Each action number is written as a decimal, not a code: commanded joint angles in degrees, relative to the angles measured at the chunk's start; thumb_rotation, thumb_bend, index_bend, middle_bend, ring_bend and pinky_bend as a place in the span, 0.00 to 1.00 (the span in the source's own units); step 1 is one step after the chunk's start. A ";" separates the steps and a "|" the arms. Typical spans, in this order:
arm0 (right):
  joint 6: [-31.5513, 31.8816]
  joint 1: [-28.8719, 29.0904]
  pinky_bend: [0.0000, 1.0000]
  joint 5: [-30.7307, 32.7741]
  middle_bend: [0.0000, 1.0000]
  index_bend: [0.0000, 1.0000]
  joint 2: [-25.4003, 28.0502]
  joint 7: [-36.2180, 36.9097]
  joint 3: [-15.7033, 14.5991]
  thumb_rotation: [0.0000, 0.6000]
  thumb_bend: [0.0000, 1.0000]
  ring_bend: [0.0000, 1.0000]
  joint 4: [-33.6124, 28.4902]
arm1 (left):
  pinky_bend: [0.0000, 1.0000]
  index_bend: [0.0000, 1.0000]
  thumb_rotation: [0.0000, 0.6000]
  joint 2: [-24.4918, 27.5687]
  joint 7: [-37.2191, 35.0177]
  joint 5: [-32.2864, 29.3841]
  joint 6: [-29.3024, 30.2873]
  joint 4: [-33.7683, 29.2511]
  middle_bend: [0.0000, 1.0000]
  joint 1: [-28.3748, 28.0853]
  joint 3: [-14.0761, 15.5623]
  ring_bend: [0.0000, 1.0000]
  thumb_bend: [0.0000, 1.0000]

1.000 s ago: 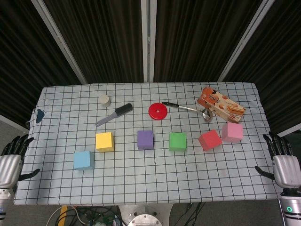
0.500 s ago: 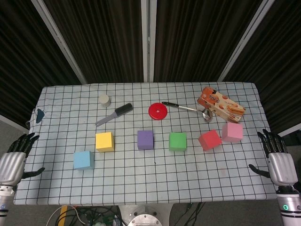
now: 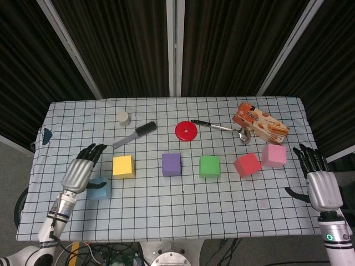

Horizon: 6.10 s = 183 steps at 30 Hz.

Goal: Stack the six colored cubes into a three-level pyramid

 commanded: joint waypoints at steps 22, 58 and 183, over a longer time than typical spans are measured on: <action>-3.57 0.72 0.00 4.88 0.00 0.00 0.66 -0.15 3.76 1.00 0.01 0.00 -0.71 | 0.12 0.00 1.00 -8.43 -3.27 -12.71 -8.19 7.40 0.23 -6.75 -3.21 0.00 0.00; -4.93 -0.56 0.00 8.12 0.00 0.00 -0.84 1.74 5.26 1.00 0.01 0.00 3.29 | 0.16 0.08 1.00 -19.18 -3.29 -16.97 -8.49 12.01 0.51 -14.36 -6.14 0.15 0.16; -8.97 -1.17 0.00 9.75 0.00 0.00 -2.58 1.61 4.66 1.00 0.02 0.00 5.97 | 0.16 0.08 1.00 -21.13 -5.22 -19.17 -7.98 13.33 0.52 -16.59 -5.68 0.16 0.16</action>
